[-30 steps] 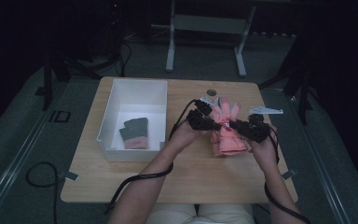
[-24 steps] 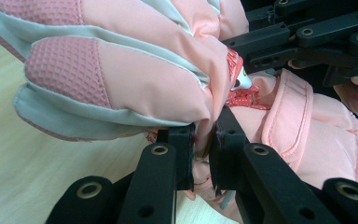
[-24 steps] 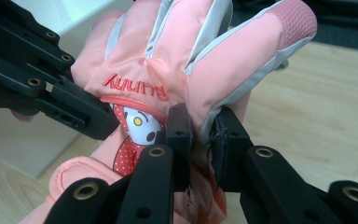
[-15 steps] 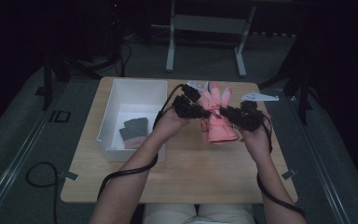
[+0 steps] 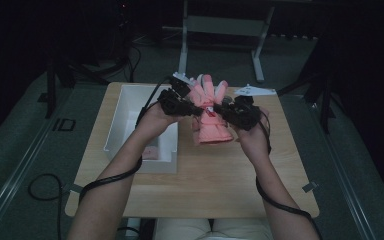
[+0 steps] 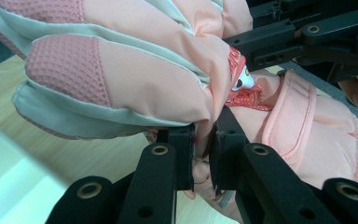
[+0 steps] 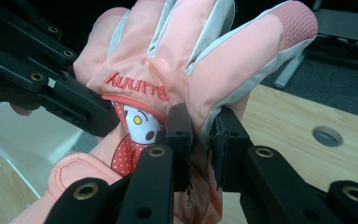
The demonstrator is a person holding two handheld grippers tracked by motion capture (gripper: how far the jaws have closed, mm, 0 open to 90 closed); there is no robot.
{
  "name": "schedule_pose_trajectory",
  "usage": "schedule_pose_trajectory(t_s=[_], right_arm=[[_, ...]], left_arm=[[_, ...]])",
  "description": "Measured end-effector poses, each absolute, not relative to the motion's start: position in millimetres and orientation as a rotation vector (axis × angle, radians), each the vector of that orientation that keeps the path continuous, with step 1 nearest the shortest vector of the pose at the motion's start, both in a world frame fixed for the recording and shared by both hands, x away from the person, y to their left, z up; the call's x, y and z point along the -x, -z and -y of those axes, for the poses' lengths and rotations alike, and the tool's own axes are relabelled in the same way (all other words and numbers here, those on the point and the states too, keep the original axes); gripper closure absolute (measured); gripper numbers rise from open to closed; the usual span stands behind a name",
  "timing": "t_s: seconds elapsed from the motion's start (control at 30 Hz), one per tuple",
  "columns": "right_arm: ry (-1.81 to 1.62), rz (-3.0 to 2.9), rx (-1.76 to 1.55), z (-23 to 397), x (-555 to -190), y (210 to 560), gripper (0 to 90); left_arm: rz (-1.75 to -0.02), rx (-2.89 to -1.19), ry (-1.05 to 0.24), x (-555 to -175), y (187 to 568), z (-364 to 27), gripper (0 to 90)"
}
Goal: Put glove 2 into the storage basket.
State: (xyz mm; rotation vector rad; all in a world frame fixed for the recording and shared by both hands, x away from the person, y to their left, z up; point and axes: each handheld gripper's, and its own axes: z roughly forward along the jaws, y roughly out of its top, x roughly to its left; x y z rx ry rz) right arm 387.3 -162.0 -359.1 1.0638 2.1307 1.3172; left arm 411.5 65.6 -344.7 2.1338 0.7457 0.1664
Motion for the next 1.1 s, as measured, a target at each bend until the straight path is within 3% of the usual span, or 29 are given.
schedule_pose_trajectory(t_s=[0.53, 1.1], right_arm=[[-1.363, -2.194, -0.970, 79.9, -392.4, 344.4, 78.6], [-1.321, -2.333, -0.934, -4.9, -409.2, 382.6, 78.6]], left_arm=[[-0.847, -2.126, -0.248, -395.4, 328.1, -147.2, 80.7], [-0.997, -2.084, -0.202, -393.8, 375.0, -222.8, 80.7]])
